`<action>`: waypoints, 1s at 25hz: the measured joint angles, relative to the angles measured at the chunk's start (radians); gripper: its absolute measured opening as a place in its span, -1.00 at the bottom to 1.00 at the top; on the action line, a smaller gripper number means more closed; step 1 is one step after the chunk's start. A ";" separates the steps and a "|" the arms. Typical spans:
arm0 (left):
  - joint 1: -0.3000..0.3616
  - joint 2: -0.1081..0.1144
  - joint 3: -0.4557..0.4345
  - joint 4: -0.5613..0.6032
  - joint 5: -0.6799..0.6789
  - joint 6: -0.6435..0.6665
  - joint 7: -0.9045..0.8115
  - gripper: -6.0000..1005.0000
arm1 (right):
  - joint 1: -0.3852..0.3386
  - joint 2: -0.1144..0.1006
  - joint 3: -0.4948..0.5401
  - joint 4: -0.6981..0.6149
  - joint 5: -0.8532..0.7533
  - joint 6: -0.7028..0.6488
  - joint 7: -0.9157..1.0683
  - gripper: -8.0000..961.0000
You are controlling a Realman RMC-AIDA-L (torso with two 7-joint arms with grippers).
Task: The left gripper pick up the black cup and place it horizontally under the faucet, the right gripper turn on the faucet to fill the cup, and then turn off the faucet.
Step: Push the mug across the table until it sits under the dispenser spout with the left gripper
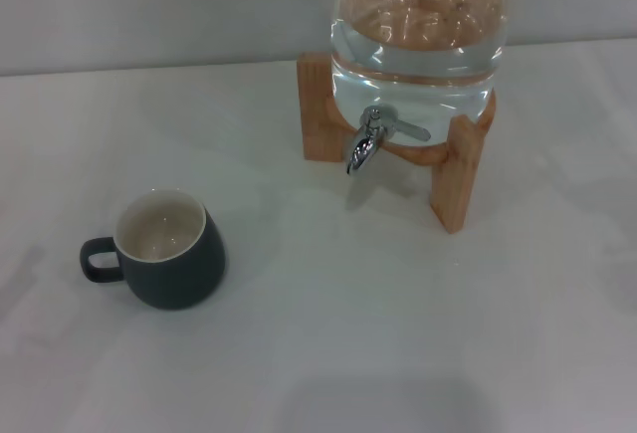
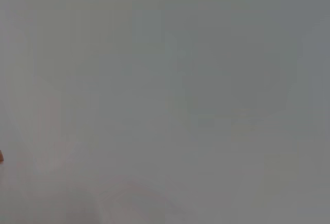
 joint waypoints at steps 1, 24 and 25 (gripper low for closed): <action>0.001 0.000 0.000 0.000 0.000 0.000 0.000 0.75 | 0.000 0.000 0.000 0.000 0.000 0.000 0.000 0.75; -0.005 0.002 0.000 0.000 -0.002 -0.001 -0.002 0.75 | -0.003 0.001 0.000 0.000 0.008 0.001 0.000 0.75; -0.005 0.002 0.000 0.000 -0.002 0.000 -0.002 0.75 | -0.003 0.001 0.000 0.000 0.009 0.001 0.000 0.75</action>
